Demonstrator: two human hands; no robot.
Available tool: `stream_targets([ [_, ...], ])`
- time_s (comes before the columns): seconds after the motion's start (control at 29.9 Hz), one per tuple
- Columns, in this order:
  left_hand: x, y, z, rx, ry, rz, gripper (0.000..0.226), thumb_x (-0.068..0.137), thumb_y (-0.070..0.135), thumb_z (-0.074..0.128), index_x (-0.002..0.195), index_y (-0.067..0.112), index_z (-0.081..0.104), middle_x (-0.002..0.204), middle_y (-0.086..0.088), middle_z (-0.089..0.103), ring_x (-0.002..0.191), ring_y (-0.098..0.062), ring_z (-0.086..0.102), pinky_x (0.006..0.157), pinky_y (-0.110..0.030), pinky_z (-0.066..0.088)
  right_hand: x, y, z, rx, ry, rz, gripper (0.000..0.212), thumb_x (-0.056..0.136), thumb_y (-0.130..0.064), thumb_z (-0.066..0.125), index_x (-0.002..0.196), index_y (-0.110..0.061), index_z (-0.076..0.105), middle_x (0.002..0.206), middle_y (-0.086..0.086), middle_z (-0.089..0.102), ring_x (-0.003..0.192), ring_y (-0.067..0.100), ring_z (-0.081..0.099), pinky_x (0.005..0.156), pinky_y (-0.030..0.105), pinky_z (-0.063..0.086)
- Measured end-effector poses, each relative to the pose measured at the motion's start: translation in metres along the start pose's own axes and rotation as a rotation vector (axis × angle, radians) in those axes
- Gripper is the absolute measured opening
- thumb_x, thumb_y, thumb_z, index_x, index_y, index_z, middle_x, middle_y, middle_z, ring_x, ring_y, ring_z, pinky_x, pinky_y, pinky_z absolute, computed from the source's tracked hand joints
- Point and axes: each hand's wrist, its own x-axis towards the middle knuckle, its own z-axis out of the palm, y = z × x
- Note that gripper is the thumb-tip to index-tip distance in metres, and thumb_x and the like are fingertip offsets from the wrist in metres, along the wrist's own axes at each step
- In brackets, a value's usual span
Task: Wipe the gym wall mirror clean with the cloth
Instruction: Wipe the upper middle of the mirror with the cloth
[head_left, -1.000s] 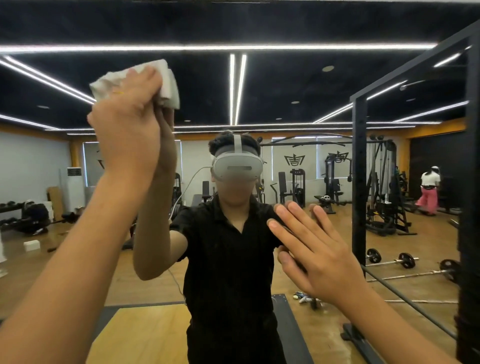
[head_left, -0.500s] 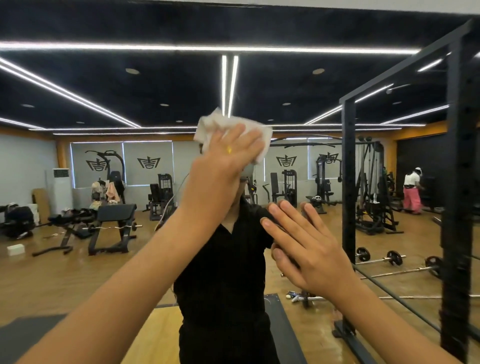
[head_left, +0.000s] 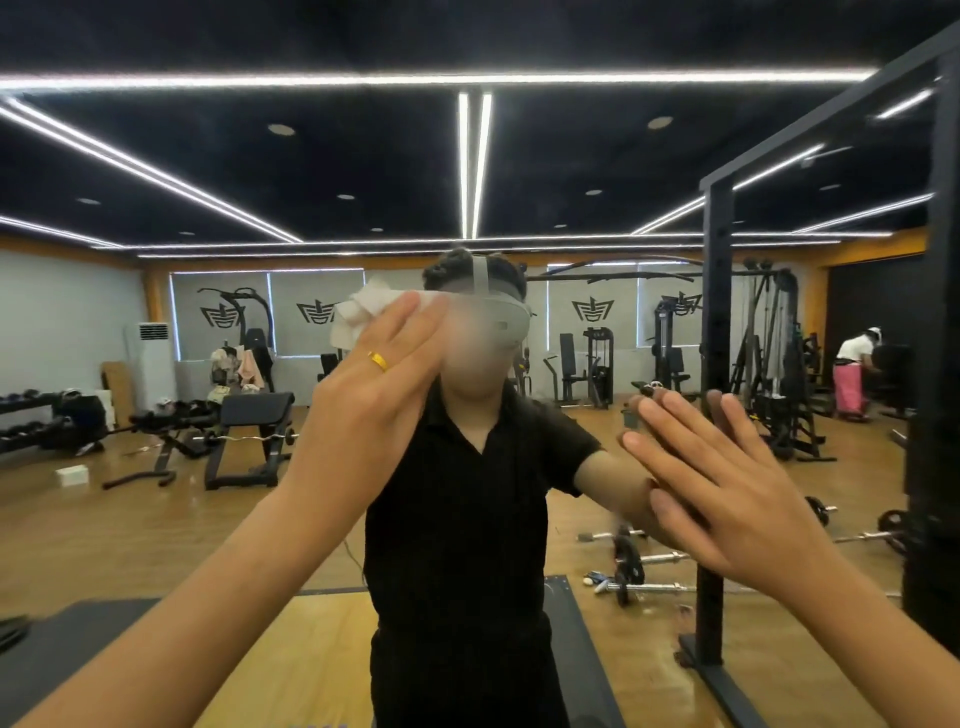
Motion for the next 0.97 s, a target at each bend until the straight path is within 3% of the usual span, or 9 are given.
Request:
stream_targets([
  [0.2, 0.062, 0.027, 0.019, -0.007, 0.053, -0.014, 0.047, 0.093, -0.005, 0.069, 0.137, 0.008, 0.063, 0.145, -0.008, 0.058, 0.14, -0.032, 0.051, 0.115, -0.043, 0.037, -0.006, 0.01, 0.011, 0.01, 0.047, -0.048, 0.055, 0.104, -0.031, 0.048, 0.156, -0.017, 0.039, 0.163, 0.013, 0.038, 0.153, 0.031, 0.034, 0.123, 0.061, 0.023],
  [0.27, 0.09, 0.033, 0.024, -0.006, 0.073, -0.024, 0.043, 0.094, -0.006, 0.065, 0.135, 0.006, 0.065, 0.143, -0.013, 0.061, 0.138, -0.036, 0.052, 0.112, -0.047, 0.04, -0.006, 0.01, 0.01, 0.029, 0.069, -0.046, 0.054, 0.103, -0.03, 0.049, 0.155, -0.017, 0.041, 0.162, 0.012, 0.039, 0.152, 0.03, 0.035, 0.123, 0.06, 0.023],
  [0.4, 0.13, 0.044, 0.03, -0.015, 0.108, -0.05, 0.039, 0.098, -0.003, 0.057, 0.135, 0.008, 0.066, 0.142, -0.01, 0.062, 0.139, -0.032, 0.052, 0.117, -0.04, 0.034, -0.006, 0.011, 0.009, 0.065, 0.068, -0.037, 0.053, 0.103, -0.029, 0.05, 0.154, -0.018, 0.043, 0.163, 0.01, 0.039, 0.153, 0.028, 0.034, 0.125, 0.057, 0.022],
  [0.6, 0.086, 0.055, 0.035, -0.033, 0.092, -0.023, 0.039, 0.097, 0.003, 0.061, 0.136, 0.008, 0.063, 0.142, -0.009, 0.06, 0.137, -0.027, 0.053, 0.115, -0.048, 0.043, -0.006, 0.011, 0.01, 0.075, 0.063, -0.029, 0.053, 0.103, -0.028, 0.052, 0.154, -0.018, 0.045, 0.163, 0.009, 0.039, 0.153, 0.027, 0.033, 0.123, 0.057, 0.025],
  [0.7, 0.058, 0.063, 0.04, -0.042, 0.073, -0.047, 0.043, 0.097, 0.004, 0.062, 0.14, 0.01, 0.058, 0.145, -0.004, 0.055, 0.141, -0.025, 0.049, 0.119, -0.046, 0.039, -0.007, 0.012, 0.01, 0.069, 0.057, -0.038, 0.051, 0.103, -0.028, 0.052, 0.153, -0.017, 0.049, 0.163, 0.009, 0.039, 0.153, 0.027, 0.033, 0.123, 0.058, 0.025],
  [0.97, 0.133, 0.089, 0.076, -0.07, 0.207, -0.084, 0.034, 0.102, 0.007, 0.057, 0.136, 0.009, 0.065, 0.141, -0.007, 0.063, 0.138, -0.027, 0.054, 0.114, -0.052, 0.045, -0.007, 0.013, 0.008, 0.14, 0.041, -0.013, 0.049, 0.103, -0.031, 0.05, 0.151, -0.02, 0.052, 0.163, 0.006, 0.038, 0.155, 0.022, 0.029, 0.123, 0.055, 0.028],
])
